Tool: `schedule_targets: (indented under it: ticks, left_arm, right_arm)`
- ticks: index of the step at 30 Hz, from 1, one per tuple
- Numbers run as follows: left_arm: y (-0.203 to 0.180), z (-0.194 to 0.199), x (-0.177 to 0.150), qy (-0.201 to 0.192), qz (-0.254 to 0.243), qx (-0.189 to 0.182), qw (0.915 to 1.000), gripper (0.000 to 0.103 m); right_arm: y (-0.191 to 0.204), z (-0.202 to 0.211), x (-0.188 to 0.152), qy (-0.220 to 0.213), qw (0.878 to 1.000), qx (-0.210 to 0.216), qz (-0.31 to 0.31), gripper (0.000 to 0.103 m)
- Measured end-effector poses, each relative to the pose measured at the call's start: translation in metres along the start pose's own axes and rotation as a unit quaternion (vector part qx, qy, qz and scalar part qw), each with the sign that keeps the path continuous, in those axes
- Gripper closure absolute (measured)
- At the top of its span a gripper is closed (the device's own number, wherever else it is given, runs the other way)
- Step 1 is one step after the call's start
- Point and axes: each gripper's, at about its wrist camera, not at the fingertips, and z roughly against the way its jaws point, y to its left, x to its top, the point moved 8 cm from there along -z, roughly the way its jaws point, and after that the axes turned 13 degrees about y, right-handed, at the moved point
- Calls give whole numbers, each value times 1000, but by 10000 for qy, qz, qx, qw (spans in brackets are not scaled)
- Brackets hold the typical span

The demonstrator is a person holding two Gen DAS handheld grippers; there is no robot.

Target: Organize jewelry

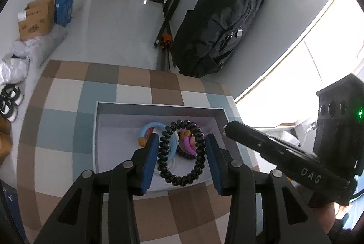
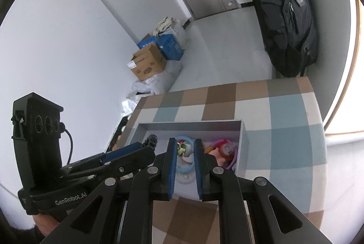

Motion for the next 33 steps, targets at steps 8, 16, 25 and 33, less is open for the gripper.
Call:
schedule_targets:
  ticks: [8, 16, 25, 33]
  left_arm:
    - [3, 7, 5, -117, 335, -265, 9990, 30]
    - [0, 22, 6, -541, 83, 456, 9975, 30]
    - [-1, 41, -1, -999, -80, 1133, 9885, 29]
    - [-4, 61, -16, -1376, -160, 1480, 9792, 19]
  right_arm:
    - [-11, 15, 6, -304, 9993, -42, -224, 42]
    - [-11, 30, 3, -496, 9984, -249, -99, 15]
    - [-4, 42, -7, -687, 9969, -370, 114, 2]
    - [9, 59, -23, -933, 9940, -455, 354, 0]
